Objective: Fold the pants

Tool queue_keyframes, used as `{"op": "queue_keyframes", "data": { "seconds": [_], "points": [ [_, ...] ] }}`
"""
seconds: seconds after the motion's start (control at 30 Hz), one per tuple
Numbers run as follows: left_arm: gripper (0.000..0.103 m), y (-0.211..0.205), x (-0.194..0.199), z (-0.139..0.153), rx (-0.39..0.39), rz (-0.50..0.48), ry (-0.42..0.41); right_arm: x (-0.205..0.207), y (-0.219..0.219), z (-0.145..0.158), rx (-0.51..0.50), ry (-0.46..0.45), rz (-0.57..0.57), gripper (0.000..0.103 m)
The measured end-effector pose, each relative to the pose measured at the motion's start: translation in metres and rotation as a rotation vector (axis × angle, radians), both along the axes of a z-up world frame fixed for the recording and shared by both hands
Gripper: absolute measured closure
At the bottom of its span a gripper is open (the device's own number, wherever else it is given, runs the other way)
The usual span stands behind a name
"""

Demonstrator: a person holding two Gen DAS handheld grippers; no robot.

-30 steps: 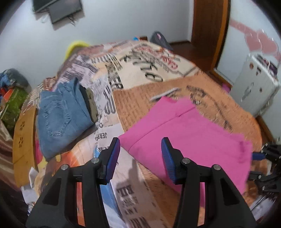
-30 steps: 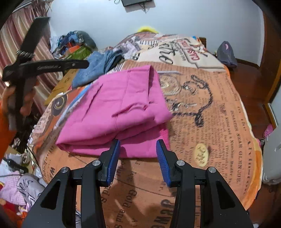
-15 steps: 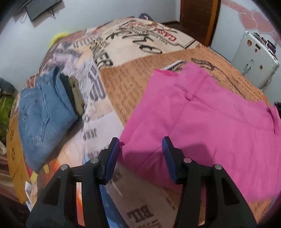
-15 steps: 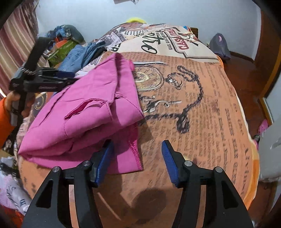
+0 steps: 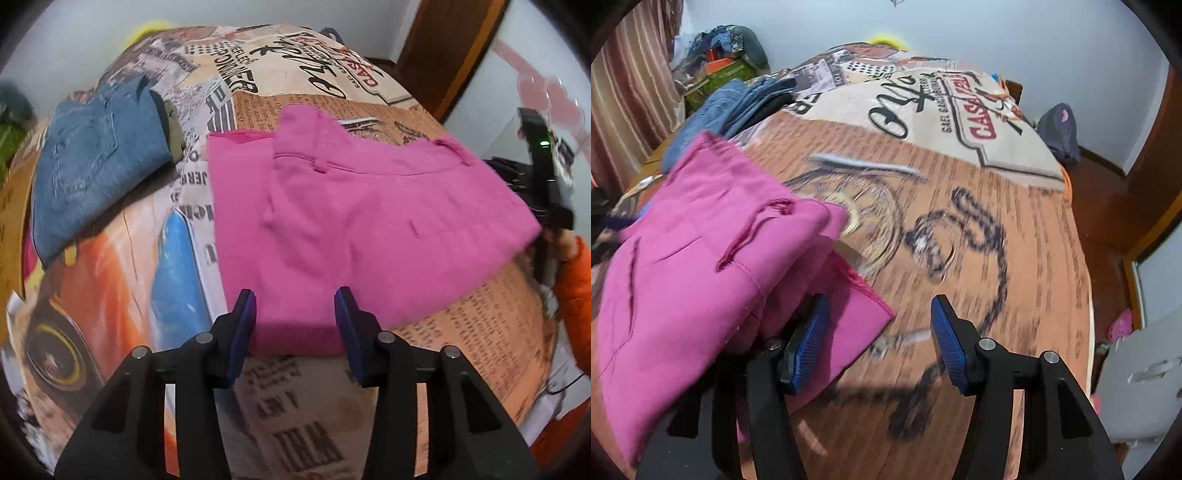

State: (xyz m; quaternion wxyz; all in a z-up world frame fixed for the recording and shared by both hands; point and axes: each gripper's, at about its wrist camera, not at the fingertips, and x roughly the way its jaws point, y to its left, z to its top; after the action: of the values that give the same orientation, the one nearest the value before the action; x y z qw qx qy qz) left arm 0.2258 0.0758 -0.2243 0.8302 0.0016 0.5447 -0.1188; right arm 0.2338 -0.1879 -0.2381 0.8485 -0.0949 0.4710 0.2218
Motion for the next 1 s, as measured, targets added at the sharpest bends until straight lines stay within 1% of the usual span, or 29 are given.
{"op": "queue_keyframes", "data": {
  "seconds": [0.03, 0.1, 0.17, 0.2, 0.23, 0.33, 0.37, 0.47, 0.57, 0.67, 0.73, 0.8, 0.87, 0.93, 1.0],
  "points": [
    [0.06, 0.0, -0.001, 0.001, -0.006, 0.019, -0.001, 0.005, 0.001, -0.001, -0.005, -0.004, -0.007, 0.051],
    [0.064, -0.005, -0.004, 0.006, 0.013, 0.034, -0.022, 0.014, 0.003, -0.004, -0.013, -0.006, -0.024, 0.051],
    [0.064, -0.011, -0.007, 0.016, 0.074, 0.013, -0.078, 0.022, 0.001, -0.004, -0.014, 0.002, -0.044, 0.051],
    [0.064, -0.015, -0.008, 0.024, 0.119, 0.003, -0.125, 0.025, -0.001, -0.002, -0.022, 0.001, -0.05, 0.051],
    [0.064, -0.016, -0.008, 0.03, 0.135, -0.006, -0.153, 0.026, -0.004, 0.002, -0.04, -0.008, -0.058, 0.051],
    [0.064, -0.013, 0.004, 0.046, 0.105, -0.014, -0.203, 0.023, -0.016, 0.021, -0.045, -0.052, -0.076, 0.05],
    [0.064, -0.011, 0.008, 0.049, 0.101, -0.009, -0.211, 0.022, -0.02, 0.028, -0.039, -0.066, -0.085, 0.048],
    [0.064, -0.008, 0.028, 0.055, 0.074, -0.006, -0.241, 0.015, -0.027, 0.051, 0.0, -0.107, -0.106, 0.048],
    [0.064, -0.009, 0.049, 0.05, 0.042, -0.015, -0.238, 0.01, -0.022, 0.064, 0.05, -0.116, -0.092, 0.048],
    [0.065, -0.01, 0.062, 0.038, 0.004, -0.001, -0.205, 0.011, -0.004, 0.06, 0.077, -0.077, -0.053, 0.048],
    [0.064, -0.009, 0.069, 0.03, -0.037, 0.004, -0.18, 0.01, 0.009, 0.056, 0.079, -0.065, -0.027, 0.048],
    [0.064, -0.011, 0.072, 0.024, -0.043, 0.008, -0.169, 0.006, 0.022, 0.052, 0.079, -0.072, 0.003, 0.048],
    [0.065, -0.011, 0.075, 0.017, -0.028, 0.01, -0.164, 0.006, 0.031, 0.047, 0.075, -0.067, 0.017, 0.048],
    [0.075, -0.01, 0.075, 0.012, -0.036, 0.008, -0.167, 0.009, 0.036, 0.04, 0.076, -0.049, 0.019, 0.048],
    [0.078, -0.01, 0.074, 0.01, -0.047, 0.012, -0.179, 0.014, 0.035, 0.03, 0.104, 0.001, 0.011, 0.048]
  ]
}}
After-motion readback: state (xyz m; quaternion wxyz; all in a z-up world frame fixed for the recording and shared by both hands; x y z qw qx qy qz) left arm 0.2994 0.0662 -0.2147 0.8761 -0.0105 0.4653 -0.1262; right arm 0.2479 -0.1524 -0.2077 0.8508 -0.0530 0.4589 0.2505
